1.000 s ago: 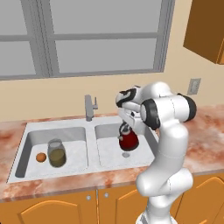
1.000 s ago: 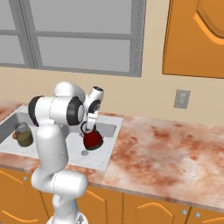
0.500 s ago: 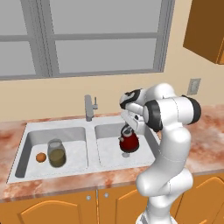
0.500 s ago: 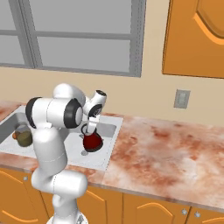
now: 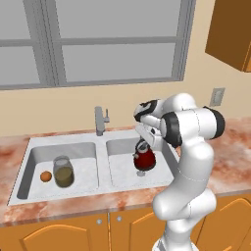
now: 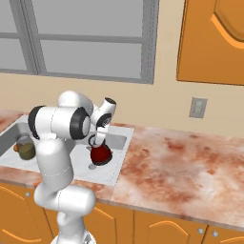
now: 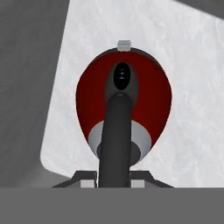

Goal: Pick the jar and kettle and place them in the sink. Then turn on the water.

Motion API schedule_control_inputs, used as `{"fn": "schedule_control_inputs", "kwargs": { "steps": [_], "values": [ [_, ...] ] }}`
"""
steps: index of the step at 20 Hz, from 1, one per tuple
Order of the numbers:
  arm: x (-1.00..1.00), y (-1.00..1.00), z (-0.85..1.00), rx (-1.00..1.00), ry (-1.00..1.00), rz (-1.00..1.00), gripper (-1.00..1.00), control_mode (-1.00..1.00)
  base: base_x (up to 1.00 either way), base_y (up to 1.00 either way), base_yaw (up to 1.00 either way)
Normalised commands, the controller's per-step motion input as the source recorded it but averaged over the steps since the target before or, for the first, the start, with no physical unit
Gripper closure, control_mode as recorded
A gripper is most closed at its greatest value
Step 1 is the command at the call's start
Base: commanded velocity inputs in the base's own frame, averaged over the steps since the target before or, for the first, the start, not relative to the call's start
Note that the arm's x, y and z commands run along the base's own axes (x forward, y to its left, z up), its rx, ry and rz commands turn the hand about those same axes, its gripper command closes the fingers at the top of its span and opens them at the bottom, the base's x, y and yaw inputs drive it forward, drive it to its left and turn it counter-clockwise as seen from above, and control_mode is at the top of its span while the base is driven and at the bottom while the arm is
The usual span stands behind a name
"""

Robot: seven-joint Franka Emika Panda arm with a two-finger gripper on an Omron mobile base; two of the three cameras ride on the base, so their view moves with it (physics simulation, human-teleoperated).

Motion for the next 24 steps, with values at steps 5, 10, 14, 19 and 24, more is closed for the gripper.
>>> {"fn": "schedule_control_inputs", "kwargs": {
  "steps": [5,10,14,19,24],
  "values": [
    [0.0,0.0,0.0,0.0,0.01,0.0,-1.0,-1.0,0.0,0.0,0.0],
    [-0.04,-0.06,0.11,0.0,0.04,0.0,-1.0,-1.0,0.0,0.0,0.0],
    [-0.16,0.0,0.66,0.0,0.0,0.0,-1.0,-1.0,0.0,0.0,0.0],
    [-0.25,0.0,0.63,0.0,0.0,0.01,-1.0,-1.0,0.0,0.0,0.0],
    [-0.37,0.17,0.3,0.0,0.0,0.27,-1.0,-1.0,0.0,0.0,0.0]
  ]
}}
